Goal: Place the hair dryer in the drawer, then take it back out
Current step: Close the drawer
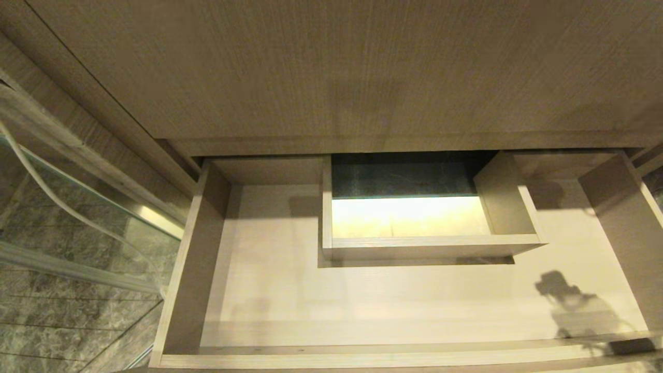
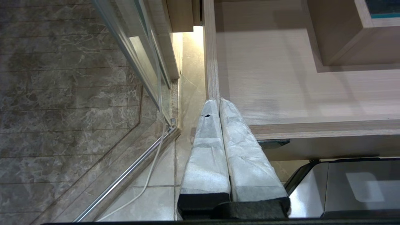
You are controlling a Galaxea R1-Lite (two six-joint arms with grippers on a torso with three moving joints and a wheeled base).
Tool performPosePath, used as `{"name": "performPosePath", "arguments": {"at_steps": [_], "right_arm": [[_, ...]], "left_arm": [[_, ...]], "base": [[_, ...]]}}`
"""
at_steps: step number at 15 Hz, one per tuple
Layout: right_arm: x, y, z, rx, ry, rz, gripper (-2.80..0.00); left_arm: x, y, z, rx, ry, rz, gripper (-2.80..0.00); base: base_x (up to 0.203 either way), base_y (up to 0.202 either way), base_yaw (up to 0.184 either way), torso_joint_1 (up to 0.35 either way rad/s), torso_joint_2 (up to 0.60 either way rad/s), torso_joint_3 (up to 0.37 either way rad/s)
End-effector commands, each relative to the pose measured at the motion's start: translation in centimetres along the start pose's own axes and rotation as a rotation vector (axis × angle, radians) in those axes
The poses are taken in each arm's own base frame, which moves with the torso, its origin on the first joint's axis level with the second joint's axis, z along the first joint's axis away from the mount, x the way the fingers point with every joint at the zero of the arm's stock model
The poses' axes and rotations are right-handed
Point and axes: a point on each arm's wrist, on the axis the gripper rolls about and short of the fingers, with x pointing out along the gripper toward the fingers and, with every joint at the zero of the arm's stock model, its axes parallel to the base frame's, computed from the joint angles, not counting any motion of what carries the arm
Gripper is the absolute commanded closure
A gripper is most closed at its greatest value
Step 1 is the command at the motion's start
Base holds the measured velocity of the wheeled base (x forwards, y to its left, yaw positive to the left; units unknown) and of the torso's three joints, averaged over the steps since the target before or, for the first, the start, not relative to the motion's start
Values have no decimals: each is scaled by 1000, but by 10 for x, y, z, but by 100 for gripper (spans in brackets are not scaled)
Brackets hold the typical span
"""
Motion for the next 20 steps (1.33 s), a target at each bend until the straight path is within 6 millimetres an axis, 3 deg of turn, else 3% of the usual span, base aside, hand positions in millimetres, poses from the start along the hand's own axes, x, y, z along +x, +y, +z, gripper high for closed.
{"name": "performPosePath", "arguments": {"at_steps": [1, 5, 10, 15, 20], "right_arm": [[16, -5, -19, 14, 151, 109, 0], [20, -4, -54, -20, 426, 246, 0], [33, -10, -76, -21, 622, 277, 0], [44, -12, -88, -24, 778, 315, 0], [52, -15, -92, -20, 777, 338, 0]], "left_arm": [[0, 0, 0, 1, 0, 0, 0], [0, 0, 0, 0, 1, 0, 0], [0, 0, 0, 0, 1, 0, 0], [0, 0, 0, 0, 0, 0, 0], [0, 0, 0, 0, 0, 0, 0]], "base": [[0, 0, 0, 2, 11, 41], [0, 0, 0, 0, 5, 31], [0, 0, 0, 0, 0, 0], [0, 0, 0, 0, 0, 0], [0, 0, 0, 0, 0, 0]]}}
